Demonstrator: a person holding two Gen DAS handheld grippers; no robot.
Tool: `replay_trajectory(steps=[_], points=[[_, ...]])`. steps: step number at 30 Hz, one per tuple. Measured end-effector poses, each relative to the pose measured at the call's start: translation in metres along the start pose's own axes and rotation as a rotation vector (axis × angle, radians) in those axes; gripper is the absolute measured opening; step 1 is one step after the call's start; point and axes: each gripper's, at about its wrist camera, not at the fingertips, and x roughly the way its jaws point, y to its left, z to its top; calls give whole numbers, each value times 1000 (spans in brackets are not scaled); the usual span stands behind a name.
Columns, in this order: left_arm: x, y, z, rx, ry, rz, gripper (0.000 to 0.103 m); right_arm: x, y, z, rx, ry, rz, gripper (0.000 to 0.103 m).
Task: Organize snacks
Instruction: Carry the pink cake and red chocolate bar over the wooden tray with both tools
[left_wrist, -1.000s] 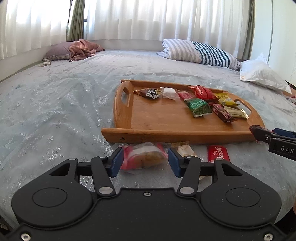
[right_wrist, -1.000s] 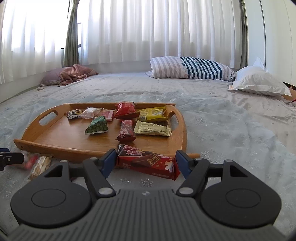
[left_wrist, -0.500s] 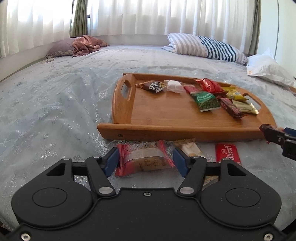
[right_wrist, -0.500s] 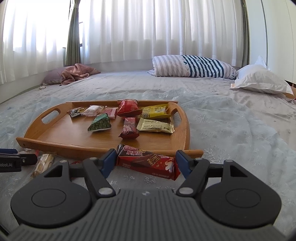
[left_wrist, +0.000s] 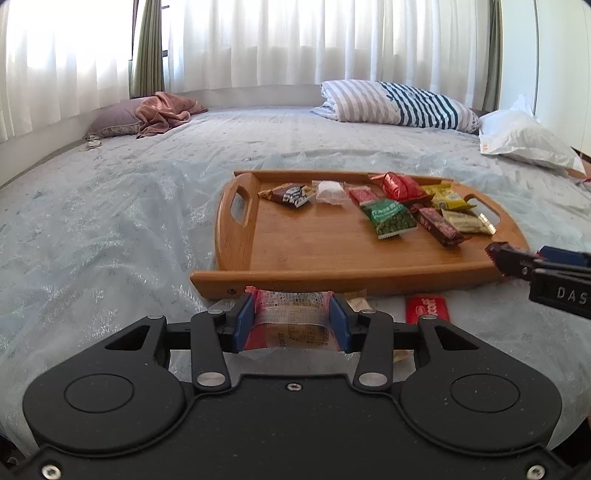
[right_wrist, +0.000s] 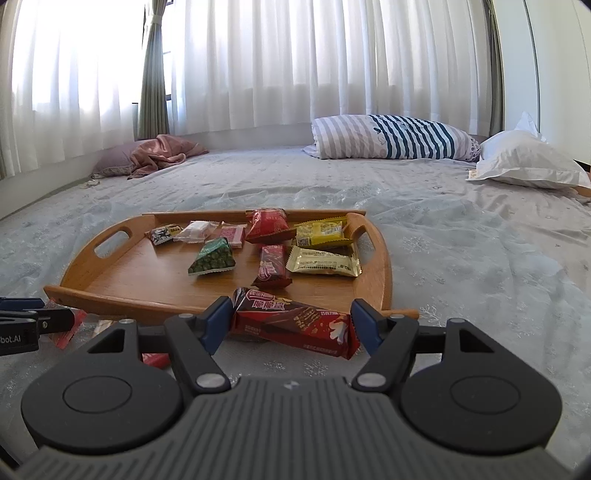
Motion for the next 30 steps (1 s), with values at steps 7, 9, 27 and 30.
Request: replay_trajectory(steps=[7,9,27,30], points=[[-3,1,22,-6,-39,-22,42,4,9,13,-10,-12,27,72],[0,0,29,-1,-46,-21,42,6,11,16,-6,-12,39,72],[78,27,87,-72,44,-89,42,58,48,44,-91,50,202,73],[92,29,93,-67,65,-89,42,65,57,43,-140,48,225,73]])
